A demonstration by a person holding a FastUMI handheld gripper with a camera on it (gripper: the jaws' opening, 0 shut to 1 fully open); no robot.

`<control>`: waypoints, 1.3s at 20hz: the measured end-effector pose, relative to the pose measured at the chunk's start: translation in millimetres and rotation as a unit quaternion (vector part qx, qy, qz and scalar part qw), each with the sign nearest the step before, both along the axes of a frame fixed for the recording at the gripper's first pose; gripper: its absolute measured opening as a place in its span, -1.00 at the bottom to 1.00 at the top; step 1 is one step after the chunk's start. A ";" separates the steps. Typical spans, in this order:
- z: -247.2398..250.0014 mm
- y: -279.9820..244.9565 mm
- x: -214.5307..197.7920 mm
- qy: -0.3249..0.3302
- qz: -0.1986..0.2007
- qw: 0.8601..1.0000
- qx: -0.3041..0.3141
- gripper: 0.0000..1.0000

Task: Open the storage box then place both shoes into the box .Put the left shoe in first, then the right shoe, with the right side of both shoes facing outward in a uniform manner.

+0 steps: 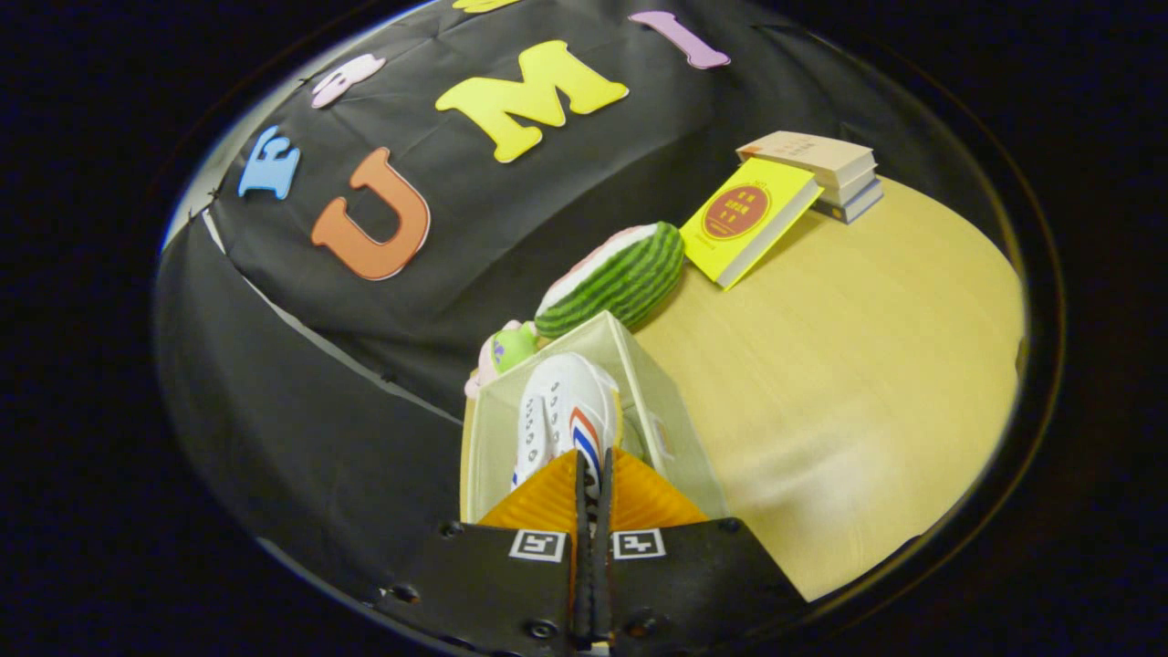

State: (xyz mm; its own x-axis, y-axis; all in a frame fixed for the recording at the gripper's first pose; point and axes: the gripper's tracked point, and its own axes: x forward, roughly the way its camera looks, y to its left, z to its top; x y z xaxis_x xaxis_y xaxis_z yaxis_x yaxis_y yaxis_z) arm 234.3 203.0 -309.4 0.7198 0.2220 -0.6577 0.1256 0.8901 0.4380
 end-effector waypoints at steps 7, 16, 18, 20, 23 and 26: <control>44.1 -13.8 8.2 -0.130 0.033 0.990 -0.049 1.00; 104.9 -66.4 -26.7 -0.223 0.011 0.962 -0.157 1.00; 111.9 -67.1 -36.8 -0.236 0.023 0.956 -0.174 1.00; 118.7 -68.5 -48.5 -0.247 0.037 0.950 -0.189 1.00; 141.9 -77.5 -62.2 -0.276 0.032 0.936 -0.219 1.00; 171.7 -79.1 -77.0 -0.315 0.022 0.925 -0.212 1.00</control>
